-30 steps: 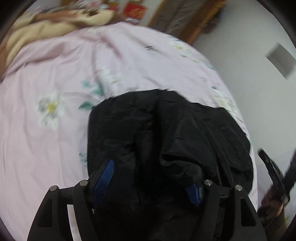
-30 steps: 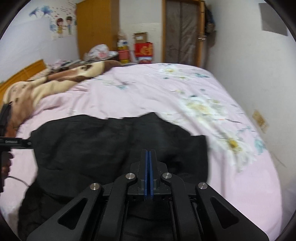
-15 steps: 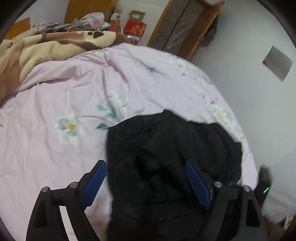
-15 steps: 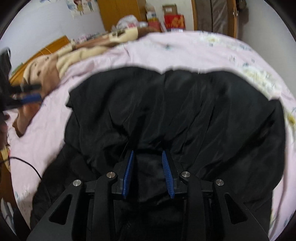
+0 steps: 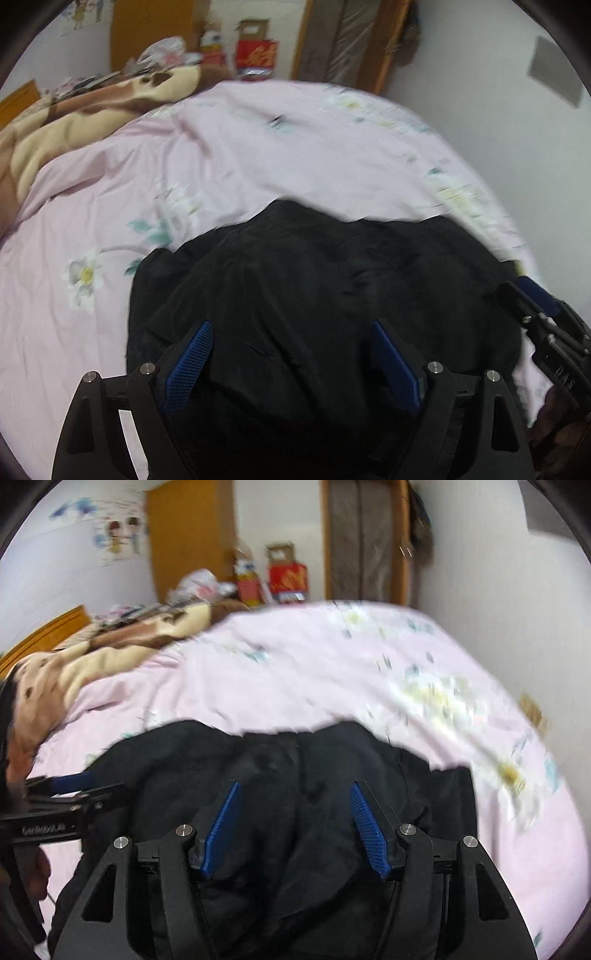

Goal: Fold large clothes
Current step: 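Lower the folded hem onto the jacket and open both grippers, then press the folded black jacket flat with both grippers, then lift away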

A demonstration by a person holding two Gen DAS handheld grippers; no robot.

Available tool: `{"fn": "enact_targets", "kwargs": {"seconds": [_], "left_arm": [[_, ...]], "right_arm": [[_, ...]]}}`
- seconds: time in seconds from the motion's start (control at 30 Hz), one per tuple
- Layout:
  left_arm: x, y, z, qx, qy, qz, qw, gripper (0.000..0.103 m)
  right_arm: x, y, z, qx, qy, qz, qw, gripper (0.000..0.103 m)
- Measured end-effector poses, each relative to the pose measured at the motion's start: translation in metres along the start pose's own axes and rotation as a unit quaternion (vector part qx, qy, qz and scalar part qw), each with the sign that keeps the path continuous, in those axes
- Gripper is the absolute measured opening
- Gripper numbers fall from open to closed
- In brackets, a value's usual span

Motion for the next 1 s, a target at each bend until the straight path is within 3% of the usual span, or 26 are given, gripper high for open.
{"fn": "enact_targets", "kwargs": {"seconds": [0.1,0.37,0.47,0.63,0.7,0.77,0.87,1.0], "left_arm": [[-0.014,0.016,-0.016,0.018,0.012,-0.006,0.9997,0.088],[-0.051,0.046,-0.046,-0.002,0.026,0.057,0.9981,0.102],[-0.051,0.042,-0.045,0.009,0.017,0.04,0.999,0.103],[-0.044,0.043,-0.028,0.007,0.013,0.059,0.9981,0.099],[-0.037,0.039,-0.012,0.008,-0.006,0.048,0.9988,0.097],[-0.03,0.035,0.009,0.01,-0.037,0.039,0.9985,0.097],[-0.025,0.023,0.03,-0.007,-0.063,0.048,0.9969,0.097],[-0.026,0.003,0.026,-0.017,-0.066,0.034,0.9971,0.097]], "right_arm": [[-0.032,-0.015,-0.027,-0.033,0.037,0.015,0.999,0.062],[-0.074,-0.026,-0.035,-0.037,0.037,0.043,0.998,0.06],[-0.078,-0.026,-0.036,-0.038,0.038,0.059,0.997,0.06],[-0.068,-0.026,-0.03,-0.038,0.063,0.041,0.996,0.061],[-0.053,-0.022,-0.012,-0.044,0.04,0.031,0.998,0.061],[-0.041,-0.014,0.006,-0.033,0.007,0.022,0.999,0.062],[-0.029,0.009,0.027,0.024,-0.021,-0.008,0.999,0.062],[-0.042,0.032,0.017,0.047,0.003,-0.007,0.999,0.062]]}}
Point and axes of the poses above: each gripper's, at about its wrist camera, not at the fingertips, and z roughly against the way its jaws point, y to its left, x to its top, the point moved 6 cm from there along -z, roughly the way its jaws point, and after that the axes turned 11 degrees about -y, right-handed, at the moved point
